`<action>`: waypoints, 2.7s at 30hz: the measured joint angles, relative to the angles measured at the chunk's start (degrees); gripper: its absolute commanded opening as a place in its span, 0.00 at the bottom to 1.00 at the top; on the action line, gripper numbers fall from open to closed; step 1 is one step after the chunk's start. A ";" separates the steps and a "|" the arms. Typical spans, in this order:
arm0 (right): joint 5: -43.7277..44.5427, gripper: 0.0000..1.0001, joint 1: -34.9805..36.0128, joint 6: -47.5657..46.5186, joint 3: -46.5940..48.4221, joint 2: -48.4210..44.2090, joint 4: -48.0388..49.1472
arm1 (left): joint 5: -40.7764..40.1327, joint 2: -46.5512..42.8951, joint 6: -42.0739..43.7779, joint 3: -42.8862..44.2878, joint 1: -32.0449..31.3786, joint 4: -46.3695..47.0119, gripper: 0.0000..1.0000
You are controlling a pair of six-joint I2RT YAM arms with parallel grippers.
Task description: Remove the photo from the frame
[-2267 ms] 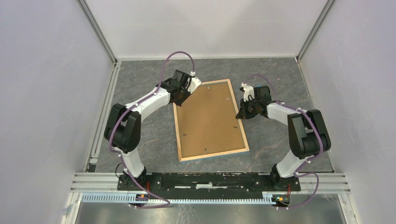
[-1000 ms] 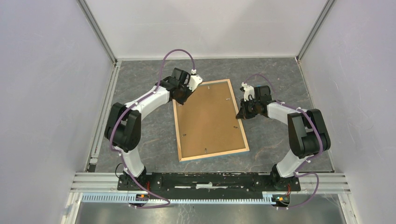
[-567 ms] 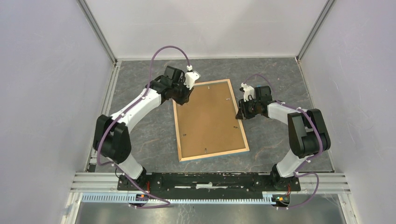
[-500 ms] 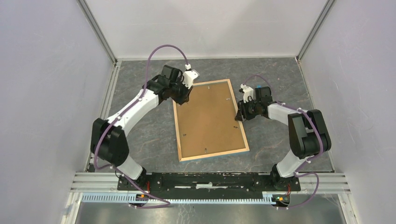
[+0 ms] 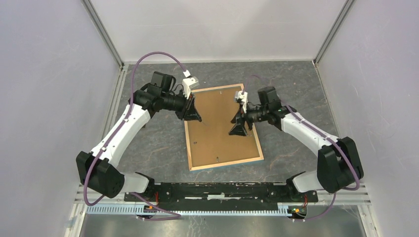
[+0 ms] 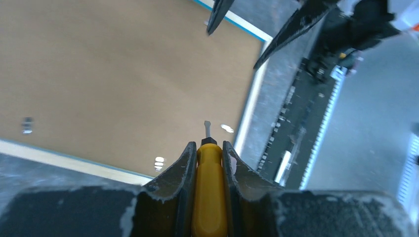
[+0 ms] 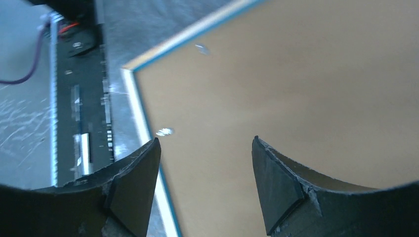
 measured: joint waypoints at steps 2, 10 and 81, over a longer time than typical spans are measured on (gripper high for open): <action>-1.46 0.71 3.98 0.04 0.48 -0.70 0.07 | 3.21 -0.26 -0.39 -1.27 -0.04 -1.11 0.02; -2.54 0.64 14.84 1.05 2.51 -1.01 0.09 | 11.69 -0.66 -1.25 -3.58 -0.07 -3.43 0.02; 51.65 0.14 -18.84 -10.97 18.86 27.23 -13.14 | -12.76 -7.26 3.15 -4.57 3.63 -9.33 1.00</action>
